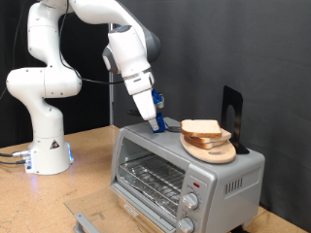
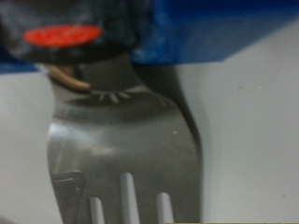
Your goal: Make a piece of toast with the oven
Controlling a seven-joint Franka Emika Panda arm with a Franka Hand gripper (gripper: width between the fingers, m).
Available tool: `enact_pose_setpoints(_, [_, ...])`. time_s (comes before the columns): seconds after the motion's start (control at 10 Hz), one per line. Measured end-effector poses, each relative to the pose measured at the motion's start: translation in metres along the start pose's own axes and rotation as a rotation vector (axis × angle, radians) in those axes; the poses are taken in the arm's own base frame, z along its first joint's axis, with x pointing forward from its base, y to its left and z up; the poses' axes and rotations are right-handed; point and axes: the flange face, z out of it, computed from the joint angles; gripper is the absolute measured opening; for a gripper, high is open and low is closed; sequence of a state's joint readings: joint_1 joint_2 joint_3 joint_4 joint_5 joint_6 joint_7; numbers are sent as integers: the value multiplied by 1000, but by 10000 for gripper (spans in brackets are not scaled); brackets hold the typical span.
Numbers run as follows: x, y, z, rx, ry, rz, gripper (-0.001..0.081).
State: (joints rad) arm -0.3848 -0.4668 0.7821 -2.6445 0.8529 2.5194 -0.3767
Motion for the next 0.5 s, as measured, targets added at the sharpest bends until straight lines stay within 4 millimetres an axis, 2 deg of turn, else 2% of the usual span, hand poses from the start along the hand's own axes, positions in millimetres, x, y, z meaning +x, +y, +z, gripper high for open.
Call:
enact_pose_setpoints(0.3, [0,-1,0,4,-1,4,688])
enact_pose_setpoints(0.4, [-1,-1,1,4,-1,3,562])
enact_pose_setpoints(0.5, [-1,-1,1,4,-2,2,562])
